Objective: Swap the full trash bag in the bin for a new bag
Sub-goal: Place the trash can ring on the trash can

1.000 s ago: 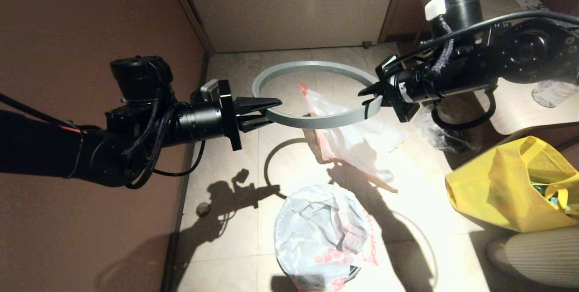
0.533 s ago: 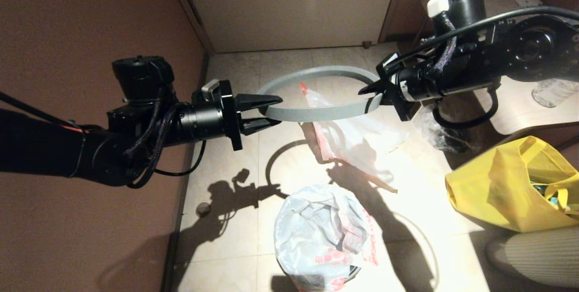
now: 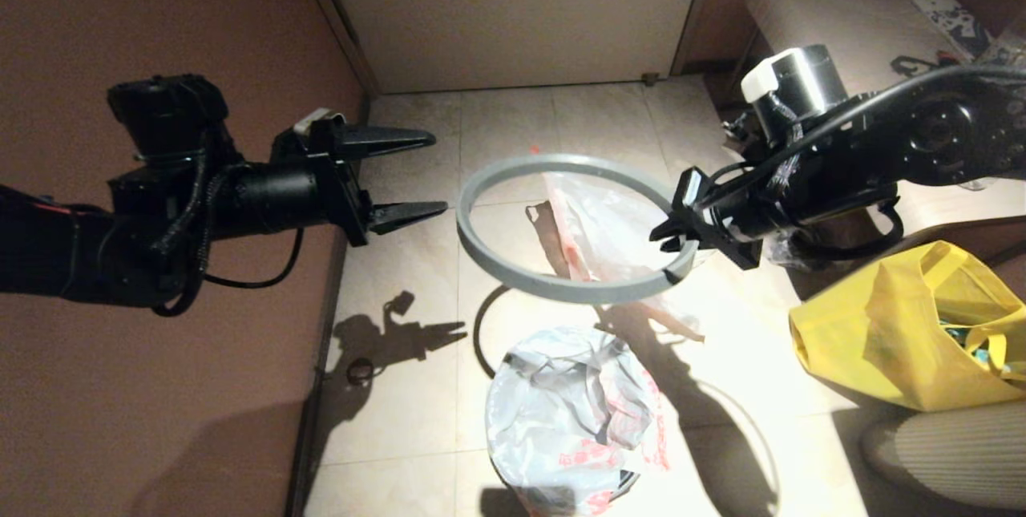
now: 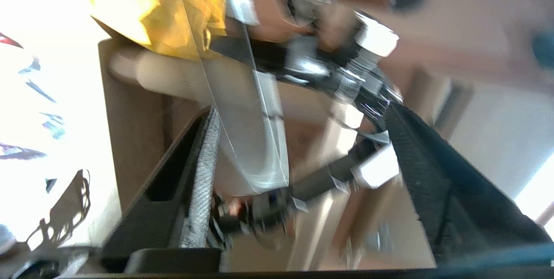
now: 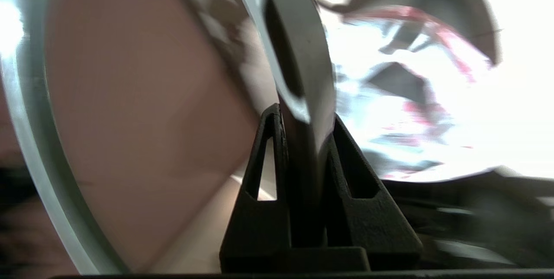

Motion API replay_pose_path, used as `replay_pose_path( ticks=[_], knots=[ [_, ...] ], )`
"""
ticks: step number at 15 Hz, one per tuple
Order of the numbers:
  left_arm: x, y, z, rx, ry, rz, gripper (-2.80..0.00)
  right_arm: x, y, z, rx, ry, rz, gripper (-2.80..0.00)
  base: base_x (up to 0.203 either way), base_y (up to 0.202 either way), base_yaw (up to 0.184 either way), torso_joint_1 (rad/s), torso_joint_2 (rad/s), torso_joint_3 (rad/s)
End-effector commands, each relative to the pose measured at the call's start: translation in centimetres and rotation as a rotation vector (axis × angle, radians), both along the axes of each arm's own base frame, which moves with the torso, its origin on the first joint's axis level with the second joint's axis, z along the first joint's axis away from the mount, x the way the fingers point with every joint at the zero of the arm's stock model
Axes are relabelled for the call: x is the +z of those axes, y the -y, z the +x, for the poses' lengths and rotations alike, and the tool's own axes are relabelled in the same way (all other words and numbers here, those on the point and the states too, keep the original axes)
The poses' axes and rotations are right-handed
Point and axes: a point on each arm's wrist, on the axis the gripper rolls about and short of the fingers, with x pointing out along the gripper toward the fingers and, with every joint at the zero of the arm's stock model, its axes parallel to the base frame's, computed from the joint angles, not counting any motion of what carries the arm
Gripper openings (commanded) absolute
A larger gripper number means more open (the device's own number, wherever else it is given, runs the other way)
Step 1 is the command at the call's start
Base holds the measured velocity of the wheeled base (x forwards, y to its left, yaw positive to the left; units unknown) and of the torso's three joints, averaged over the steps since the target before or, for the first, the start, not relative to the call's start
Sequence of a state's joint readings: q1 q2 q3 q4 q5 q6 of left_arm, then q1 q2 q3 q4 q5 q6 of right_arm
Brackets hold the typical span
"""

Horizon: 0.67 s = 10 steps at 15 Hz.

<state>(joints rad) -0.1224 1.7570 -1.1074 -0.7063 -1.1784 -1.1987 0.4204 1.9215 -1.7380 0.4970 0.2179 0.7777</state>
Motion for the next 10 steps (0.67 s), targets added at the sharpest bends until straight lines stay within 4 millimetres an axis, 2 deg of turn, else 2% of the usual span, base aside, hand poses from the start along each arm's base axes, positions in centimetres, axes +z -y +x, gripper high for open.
replay_pose_path(
  ticks=[1,3,5,8,10],
  knots=[
    [2.3,-1.9,-1.2,-0.087,0.047,0.005,0.0,-1.9,0.0,-0.1,0.059,0.009,-0.074,-2.8,0.0,0.0,0.0,0.0,0.0,0.0],
    [1.2,-2.1,0.1,-0.098,0.008,0.007,0.0,-5.2,-1.1,0.2,0.136,0.062,-0.191,-2.8,0.0,0.0,0.0,0.0,0.0,0.0],
    [0.9,-2.2,0.5,-0.151,-0.021,0.01,0.0,-7.9,-2.3,0.7,0.141,0.1,-0.298,-2.8,0.0,0.0,0.0,0.0,0.0,0.0],
    [-2.4,-2.3,3.7,-0.141,-0.113,0.007,0.0,-10.7,-3.3,-0.3,0.232,0.165,-0.408,-2.8,0.0,0.0,0.0,0.0,0.0,0.0],
    [-4.5,-2.3,5.8,-0.071,-0.175,0.007,0.0,-11.7,-3.8,-0.6,0.241,0.234,-0.457,-2.8,0.0,0.0,0.0,0.0,0.0,0.0]
  ],
)
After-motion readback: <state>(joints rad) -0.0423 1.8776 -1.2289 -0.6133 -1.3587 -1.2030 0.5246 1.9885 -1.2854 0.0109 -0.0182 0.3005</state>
